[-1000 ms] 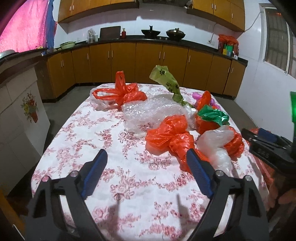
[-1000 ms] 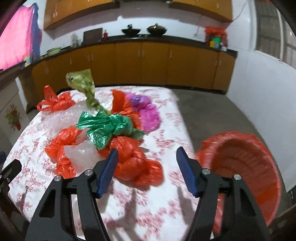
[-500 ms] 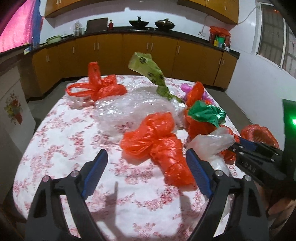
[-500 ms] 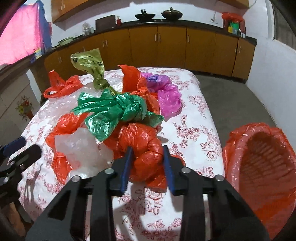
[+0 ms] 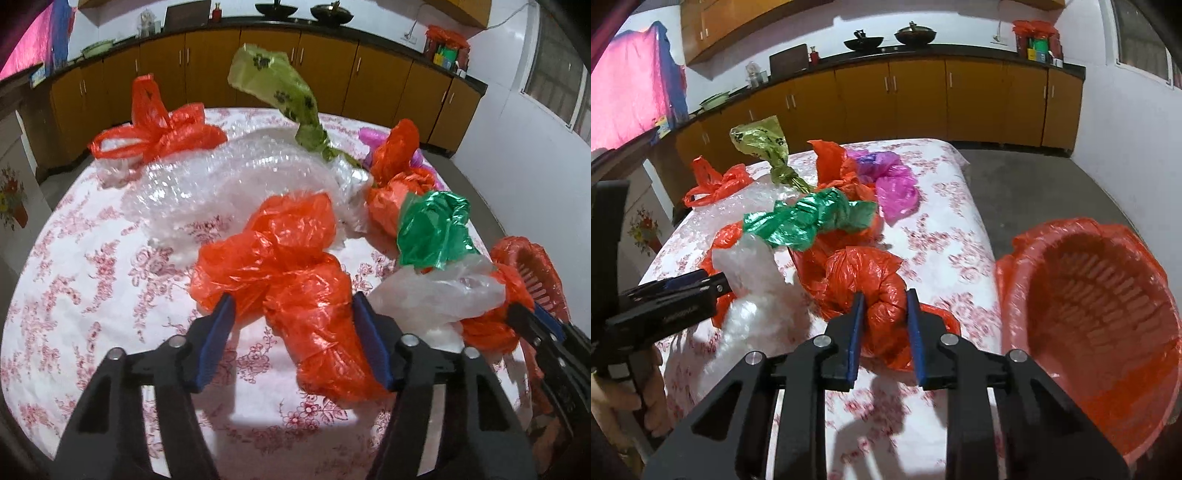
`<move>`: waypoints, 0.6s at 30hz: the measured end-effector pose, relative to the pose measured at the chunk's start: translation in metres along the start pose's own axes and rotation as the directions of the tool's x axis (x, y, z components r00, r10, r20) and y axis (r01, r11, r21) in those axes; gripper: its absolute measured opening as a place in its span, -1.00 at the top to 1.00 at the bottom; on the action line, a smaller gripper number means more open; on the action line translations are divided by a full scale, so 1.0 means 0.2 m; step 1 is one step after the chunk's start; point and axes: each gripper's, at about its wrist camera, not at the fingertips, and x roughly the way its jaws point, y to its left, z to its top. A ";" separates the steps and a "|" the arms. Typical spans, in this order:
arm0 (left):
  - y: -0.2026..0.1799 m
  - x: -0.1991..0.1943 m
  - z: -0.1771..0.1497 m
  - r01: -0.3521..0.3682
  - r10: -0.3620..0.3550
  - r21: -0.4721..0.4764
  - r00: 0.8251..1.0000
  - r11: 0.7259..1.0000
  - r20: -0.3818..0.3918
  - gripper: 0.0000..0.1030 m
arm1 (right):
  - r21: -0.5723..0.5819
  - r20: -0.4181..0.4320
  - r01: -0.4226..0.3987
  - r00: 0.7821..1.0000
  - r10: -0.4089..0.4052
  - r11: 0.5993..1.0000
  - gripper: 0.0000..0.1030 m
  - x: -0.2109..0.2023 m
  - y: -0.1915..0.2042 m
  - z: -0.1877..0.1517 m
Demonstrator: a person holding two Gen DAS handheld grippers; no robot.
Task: Collect trash
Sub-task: 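Grasp a red plastic bag with the right tool while the left tool grasps another red bag, then carry both red bags over the orange basket and open both tools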
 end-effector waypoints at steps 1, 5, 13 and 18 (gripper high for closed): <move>0.00 0.00 0.00 0.004 -0.004 -0.001 1.000 1.000 -0.003 -0.01 | 0.005 0.000 0.002 1.000 -0.002 1.000 0.55 -0.01 -0.01 -0.01; 0.00 -0.02 -0.02 0.018 -0.018 0.012 1.000 1.000 0.009 0.31 | 0.016 0.007 0.008 1.000 -0.008 1.000 0.55 -0.05 -0.04 -0.03; 0.04 -0.17 -0.06 0.032 -0.033 0.014 0.996 0.999 0.077 0.56 | 0.043 0.036 0.017 0.999 -0.019 0.999 0.55 -0.14 -0.09 -0.05; 0.03 -0.33 -0.08 0.041 -0.045 0.037 0.990 0.998 0.137 0.57 | 0.063 0.058 0.025 0.998 -0.029 0.998 0.55 -0.21 -0.12 -0.05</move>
